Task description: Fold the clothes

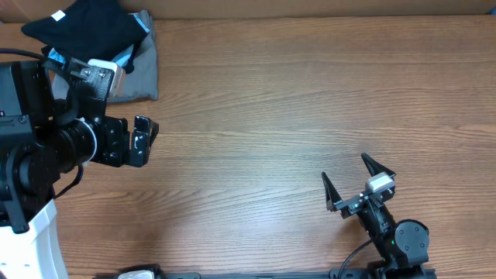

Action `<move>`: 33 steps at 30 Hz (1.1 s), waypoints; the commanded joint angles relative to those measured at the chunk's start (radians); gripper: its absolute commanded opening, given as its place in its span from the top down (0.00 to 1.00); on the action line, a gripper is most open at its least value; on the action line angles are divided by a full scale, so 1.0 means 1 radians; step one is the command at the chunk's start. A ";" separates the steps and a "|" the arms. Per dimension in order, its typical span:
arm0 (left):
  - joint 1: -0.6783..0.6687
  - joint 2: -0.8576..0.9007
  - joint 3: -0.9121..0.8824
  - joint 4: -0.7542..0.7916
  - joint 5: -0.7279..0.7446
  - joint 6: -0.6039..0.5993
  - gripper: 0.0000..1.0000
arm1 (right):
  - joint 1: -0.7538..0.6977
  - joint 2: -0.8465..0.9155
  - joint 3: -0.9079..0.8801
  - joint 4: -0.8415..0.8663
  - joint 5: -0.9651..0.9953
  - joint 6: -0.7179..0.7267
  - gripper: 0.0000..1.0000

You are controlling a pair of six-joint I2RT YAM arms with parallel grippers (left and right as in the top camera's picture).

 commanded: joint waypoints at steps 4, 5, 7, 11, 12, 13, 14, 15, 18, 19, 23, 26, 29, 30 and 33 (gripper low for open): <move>-0.012 -0.016 -0.002 0.008 -0.038 0.015 0.00 | -0.007 -0.012 -0.010 0.010 -0.004 0.006 0.00; -0.018 -0.032 -0.013 0.058 -0.055 0.022 0.00 | -0.007 -0.012 -0.010 0.010 -0.004 0.006 0.00; -0.028 -0.072 -0.059 0.166 -0.058 0.041 0.00 | -0.007 -0.012 -0.010 0.010 -0.004 0.006 0.00; -0.045 -0.212 -0.280 0.480 -0.050 0.043 0.00 | -0.007 -0.012 -0.010 0.010 -0.004 0.006 0.00; -0.046 -0.256 -0.352 0.554 -0.050 0.044 0.00 | -0.007 -0.012 -0.010 0.010 -0.004 0.006 0.00; -0.045 -0.294 -0.412 0.613 -0.050 0.043 0.00 | -0.007 -0.012 -0.010 0.010 -0.004 0.006 0.00; -0.045 -0.344 -0.489 0.682 -0.050 0.043 0.00 | -0.007 -0.012 -0.010 0.010 -0.004 0.006 0.00; -0.045 -0.388 -0.556 0.734 -0.050 0.044 0.00 | -0.007 -0.012 -0.010 0.010 -0.004 0.006 0.00; -0.045 -0.521 -0.746 0.864 -0.054 0.074 0.00 | -0.007 -0.012 -0.010 0.010 -0.004 0.006 0.00; -0.045 -0.588 -0.836 0.916 -0.054 0.090 0.00 | -0.007 -0.012 -0.010 0.010 -0.004 0.006 0.00; -0.044 -0.742 -1.038 1.032 -0.054 0.096 0.00 | -0.007 -0.012 -0.010 0.010 -0.004 0.006 0.00; -0.033 -0.860 -1.201 1.138 -0.051 0.095 0.00 | -0.007 -0.012 -0.010 0.010 -0.004 0.006 0.00; -0.030 -0.954 -1.338 1.234 -0.050 0.095 0.00 | -0.007 -0.012 -0.010 0.010 -0.004 0.006 0.00; -0.030 -0.983 -1.382 1.263 -0.050 0.094 0.00 | -0.007 -0.012 -0.010 0.010 -0.004 0.006 0.00; -0.030 -1.077 -1.514 1.345 -0.051 0.084 0.00 | -0.007 -0.012 -0.010 0.010 -0.004 0.006 0.00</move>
